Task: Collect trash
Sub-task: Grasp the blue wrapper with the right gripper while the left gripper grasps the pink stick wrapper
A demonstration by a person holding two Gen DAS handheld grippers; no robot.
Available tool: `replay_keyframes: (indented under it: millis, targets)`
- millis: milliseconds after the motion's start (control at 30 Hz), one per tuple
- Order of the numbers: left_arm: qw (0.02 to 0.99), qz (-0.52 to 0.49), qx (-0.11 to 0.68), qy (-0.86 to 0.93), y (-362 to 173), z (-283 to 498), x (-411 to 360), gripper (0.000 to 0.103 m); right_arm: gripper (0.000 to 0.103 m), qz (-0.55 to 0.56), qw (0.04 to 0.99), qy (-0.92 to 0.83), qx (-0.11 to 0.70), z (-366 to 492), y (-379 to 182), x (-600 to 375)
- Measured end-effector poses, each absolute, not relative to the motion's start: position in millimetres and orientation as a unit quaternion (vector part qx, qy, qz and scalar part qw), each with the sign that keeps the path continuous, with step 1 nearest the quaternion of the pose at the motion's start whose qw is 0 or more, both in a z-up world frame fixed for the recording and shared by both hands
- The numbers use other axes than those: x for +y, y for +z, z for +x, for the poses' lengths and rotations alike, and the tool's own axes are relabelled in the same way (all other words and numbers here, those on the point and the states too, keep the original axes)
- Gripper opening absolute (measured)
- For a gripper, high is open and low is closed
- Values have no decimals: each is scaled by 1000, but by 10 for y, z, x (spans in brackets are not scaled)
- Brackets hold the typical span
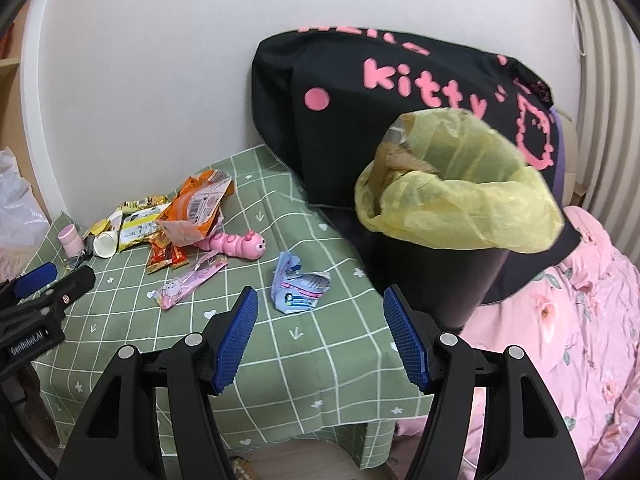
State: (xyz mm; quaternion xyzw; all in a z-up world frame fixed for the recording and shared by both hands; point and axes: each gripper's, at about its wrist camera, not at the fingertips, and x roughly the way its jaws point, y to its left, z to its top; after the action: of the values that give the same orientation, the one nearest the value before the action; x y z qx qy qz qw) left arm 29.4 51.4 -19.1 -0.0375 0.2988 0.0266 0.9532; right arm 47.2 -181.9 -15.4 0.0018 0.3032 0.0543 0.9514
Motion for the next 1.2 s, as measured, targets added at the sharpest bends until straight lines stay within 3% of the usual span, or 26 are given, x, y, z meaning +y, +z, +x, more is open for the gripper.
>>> replay_keyframes:
  millis: [400,933,1033,1133,1200]
  targets:
    - [933,-99,341,61,-493,692,1342,83,62,-42,934,92,343,1283,-670,-1484]
    - [916,-98,389,21,-741,1043,1311,80,62,4,915,94,393,1986,-1095,-1547]
    - [913,-103,395,9,-760,1078,1302,78,36,10,908,102,407,2031,-1142,-1556]
    - [911,-101,400,-1,-787,1117,1271,77,25,22,906,114,407,2018,-1149,-1573]
    - [908,-99,407,-8,-811,1156,1236,73,23,22,906,118,406,1996,-1132,-1573]
